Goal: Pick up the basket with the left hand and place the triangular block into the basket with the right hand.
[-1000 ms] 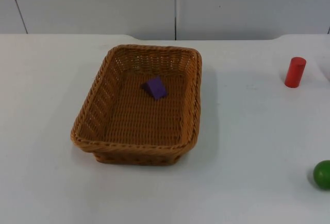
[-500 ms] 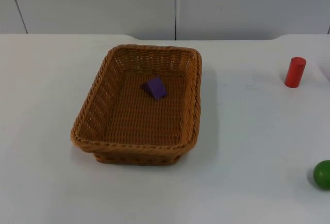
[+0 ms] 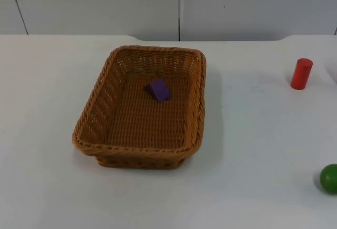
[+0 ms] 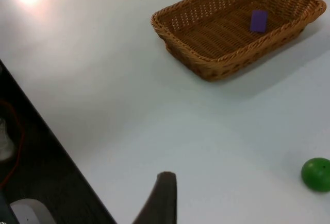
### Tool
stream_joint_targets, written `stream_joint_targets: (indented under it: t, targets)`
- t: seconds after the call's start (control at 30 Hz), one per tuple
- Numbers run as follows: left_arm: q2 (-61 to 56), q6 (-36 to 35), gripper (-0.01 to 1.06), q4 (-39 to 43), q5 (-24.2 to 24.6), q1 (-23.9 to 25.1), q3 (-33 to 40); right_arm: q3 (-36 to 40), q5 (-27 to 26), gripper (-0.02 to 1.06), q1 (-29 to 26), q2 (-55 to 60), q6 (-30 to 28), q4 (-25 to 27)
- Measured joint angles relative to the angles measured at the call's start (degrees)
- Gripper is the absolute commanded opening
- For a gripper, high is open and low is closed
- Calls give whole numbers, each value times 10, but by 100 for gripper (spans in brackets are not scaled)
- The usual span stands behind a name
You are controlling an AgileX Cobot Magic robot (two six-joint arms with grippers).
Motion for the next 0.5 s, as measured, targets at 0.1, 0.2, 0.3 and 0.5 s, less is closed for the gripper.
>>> stream_joint_targets:
  t: [0.1,0.2,0.3,0.5]
  targets:
    - [0,-2,95,-5,0,0,0,0,0,80,0,0,-1,0]
    - [0,-3,95,-14,0,0,0,0,0,80,0,0,-1,0]
    - [0,-4,95,-14,0,0,0,0,0,80,0,0,-1,0]
    - [0,-4,95,-14,0,0,0,0,0,82,0,0,-1,0]
